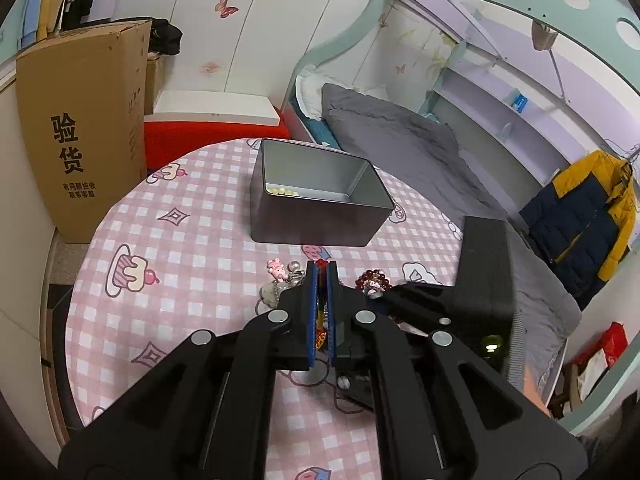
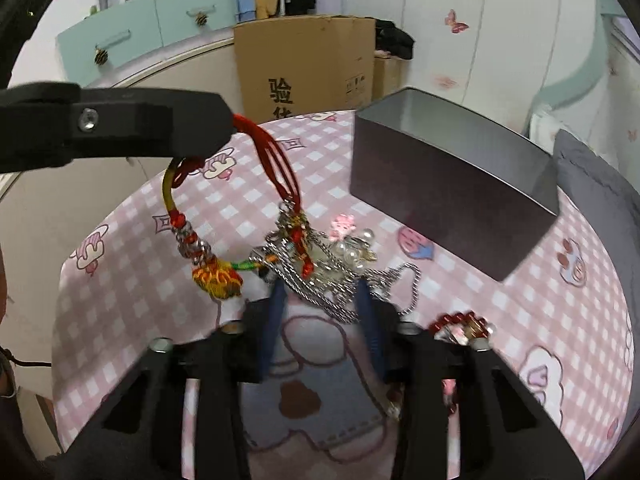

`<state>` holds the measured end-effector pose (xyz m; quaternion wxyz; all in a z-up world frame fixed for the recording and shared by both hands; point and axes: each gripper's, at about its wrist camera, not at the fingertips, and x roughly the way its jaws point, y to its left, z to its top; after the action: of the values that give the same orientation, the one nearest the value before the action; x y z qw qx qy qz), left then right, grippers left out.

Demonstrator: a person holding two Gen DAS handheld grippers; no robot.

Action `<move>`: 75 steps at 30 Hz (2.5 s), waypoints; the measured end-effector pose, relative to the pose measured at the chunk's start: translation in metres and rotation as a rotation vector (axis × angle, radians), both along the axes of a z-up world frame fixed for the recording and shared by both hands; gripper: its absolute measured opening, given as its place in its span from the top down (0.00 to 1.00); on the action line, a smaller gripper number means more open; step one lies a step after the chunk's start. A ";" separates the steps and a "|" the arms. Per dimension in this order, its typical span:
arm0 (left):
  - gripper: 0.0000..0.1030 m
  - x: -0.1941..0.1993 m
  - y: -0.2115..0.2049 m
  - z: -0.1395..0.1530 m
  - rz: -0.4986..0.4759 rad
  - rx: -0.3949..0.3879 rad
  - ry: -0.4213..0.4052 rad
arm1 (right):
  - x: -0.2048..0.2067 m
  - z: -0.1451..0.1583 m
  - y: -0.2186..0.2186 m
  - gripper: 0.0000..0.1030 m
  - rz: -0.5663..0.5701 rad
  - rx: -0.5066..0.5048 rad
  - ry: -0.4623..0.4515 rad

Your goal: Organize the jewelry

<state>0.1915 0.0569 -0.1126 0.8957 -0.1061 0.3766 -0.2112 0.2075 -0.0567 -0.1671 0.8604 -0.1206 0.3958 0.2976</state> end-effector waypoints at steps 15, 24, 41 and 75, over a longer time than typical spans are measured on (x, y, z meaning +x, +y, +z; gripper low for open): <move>0.96 0.001 0.007 0.001 0.035 -0.017 0.000 | -0.016 0.073 -0.045 0.97 -0.107 0.161 -0.120; 0.96 0.001 -0.008 0.019 -0.002 -0.037 -0.044 | -0.030 0.119 -0.062 0.99 -0.119 0.217 -0.208; 0.96 0.009 -0.004 0.067 -0.013 -0.037 -0.134 | -0.038 0.186 -0.077 0.99 -0.106 0.247 -0.371; 0.96 0.137 -0.054 0.029 -0.089 0.053 0.041 | 0.067 0.143 -0.079 0.99 -0.124 0.205 -0.223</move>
<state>0.3287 0.0032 -0.0839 0.8801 -0.0697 0.4045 -0.2386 0.2743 -0.1354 -0.0242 0.9235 -0.0395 0.2722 0.2674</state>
